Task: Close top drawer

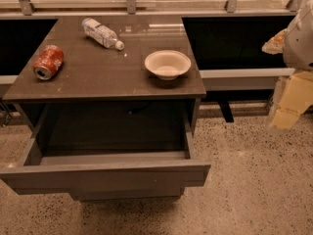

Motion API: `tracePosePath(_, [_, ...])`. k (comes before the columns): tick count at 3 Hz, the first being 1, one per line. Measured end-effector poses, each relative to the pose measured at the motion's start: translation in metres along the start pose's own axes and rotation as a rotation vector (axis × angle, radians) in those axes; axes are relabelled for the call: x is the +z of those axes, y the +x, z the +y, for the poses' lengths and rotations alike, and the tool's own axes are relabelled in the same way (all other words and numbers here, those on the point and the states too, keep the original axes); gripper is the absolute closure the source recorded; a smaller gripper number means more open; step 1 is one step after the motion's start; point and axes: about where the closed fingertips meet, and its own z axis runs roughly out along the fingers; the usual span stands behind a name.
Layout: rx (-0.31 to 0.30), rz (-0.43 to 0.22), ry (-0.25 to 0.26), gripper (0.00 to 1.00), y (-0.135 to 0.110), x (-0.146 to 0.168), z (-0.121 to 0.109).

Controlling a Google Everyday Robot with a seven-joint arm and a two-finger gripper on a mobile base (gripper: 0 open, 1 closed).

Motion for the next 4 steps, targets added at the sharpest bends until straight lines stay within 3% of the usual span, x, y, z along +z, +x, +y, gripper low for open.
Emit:
tracePosePath(1, [0.000, 0.000, 0.000, 0.00, 0.000, 0.000, 0.000])
tracePosePath(2, [-0.023, 0.000, -0.036, 0.00, -0.010, 0.038, 0.011])
tracePosePath(3, [-0.092, -0.050, -0.040, 0.00, -0.042, 0.108, 0.055])
tracePosePath(4, [-0.092, -0.050, -0.040, 0.00, -0.042, 0.108, 0.055])
